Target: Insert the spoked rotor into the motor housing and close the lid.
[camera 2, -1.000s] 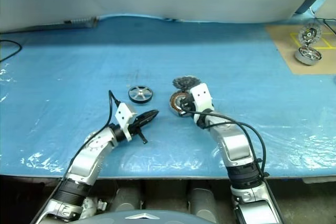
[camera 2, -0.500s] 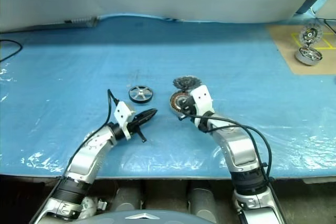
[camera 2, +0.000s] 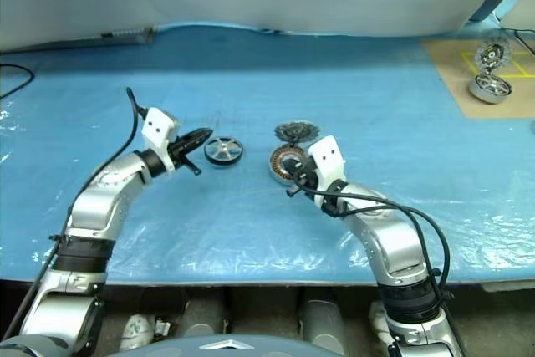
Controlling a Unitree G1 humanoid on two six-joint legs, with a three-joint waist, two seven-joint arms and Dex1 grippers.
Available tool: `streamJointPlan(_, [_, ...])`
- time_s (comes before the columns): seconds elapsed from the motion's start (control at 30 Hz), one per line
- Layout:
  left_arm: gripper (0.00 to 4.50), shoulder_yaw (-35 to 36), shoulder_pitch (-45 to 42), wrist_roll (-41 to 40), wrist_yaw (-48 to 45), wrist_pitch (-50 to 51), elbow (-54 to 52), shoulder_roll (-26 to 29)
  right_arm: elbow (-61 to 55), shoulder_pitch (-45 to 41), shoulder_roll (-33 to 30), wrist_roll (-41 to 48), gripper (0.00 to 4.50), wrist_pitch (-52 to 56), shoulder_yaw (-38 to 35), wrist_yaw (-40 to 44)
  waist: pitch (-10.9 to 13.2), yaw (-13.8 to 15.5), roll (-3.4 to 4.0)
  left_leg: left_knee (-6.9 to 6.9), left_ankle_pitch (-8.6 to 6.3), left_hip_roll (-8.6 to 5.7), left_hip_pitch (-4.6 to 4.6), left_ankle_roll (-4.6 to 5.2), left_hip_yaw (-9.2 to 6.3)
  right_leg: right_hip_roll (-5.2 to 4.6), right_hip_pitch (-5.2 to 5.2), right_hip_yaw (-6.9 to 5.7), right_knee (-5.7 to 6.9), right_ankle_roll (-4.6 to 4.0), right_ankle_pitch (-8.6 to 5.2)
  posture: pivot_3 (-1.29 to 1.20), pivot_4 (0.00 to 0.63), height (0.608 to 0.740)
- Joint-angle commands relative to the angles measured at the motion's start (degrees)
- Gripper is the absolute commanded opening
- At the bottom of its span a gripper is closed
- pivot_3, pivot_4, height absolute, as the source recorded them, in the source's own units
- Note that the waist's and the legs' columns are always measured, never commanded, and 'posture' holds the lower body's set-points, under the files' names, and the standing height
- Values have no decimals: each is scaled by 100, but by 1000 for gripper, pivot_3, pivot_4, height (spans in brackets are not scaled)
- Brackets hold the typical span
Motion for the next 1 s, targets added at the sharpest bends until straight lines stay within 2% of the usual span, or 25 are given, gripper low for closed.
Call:
streamJointPlan(0.03, [1249,-6,-199,33,-189,20,349,139,-193,-10,-16,-9,0,-115,59,-23,0,6,0,-3,0,0,0,0,0,0,0,0,-1,0,0,0,150,740])
streamJointPlan(0.23, [3317,-292,-425,232,-487,-17,794,219,-265,150,-74,6,0,-183,-28,-54,0,19,0,-2,0,0,-2,0,-2,0,0,-2,0,0,0,0,150,740])
streamJointPlan(0.67, [3317,-568,-998,418,-128,545,882,-331,-365,381,-60,1,0,-199,19,-257,0,22,0,0,0,2,-5,0,-2,0,0,-3,1,0,0,0,150,740])
streamJointPlan(1.0, [3317,-706,-898,655,64,1127,543,-249,-329,399,-65,-2,0,-202,15,-290,0,19,0,-2,0,0,-8,0,-3,0,-1,-3,-3,0,0,0,150,740])
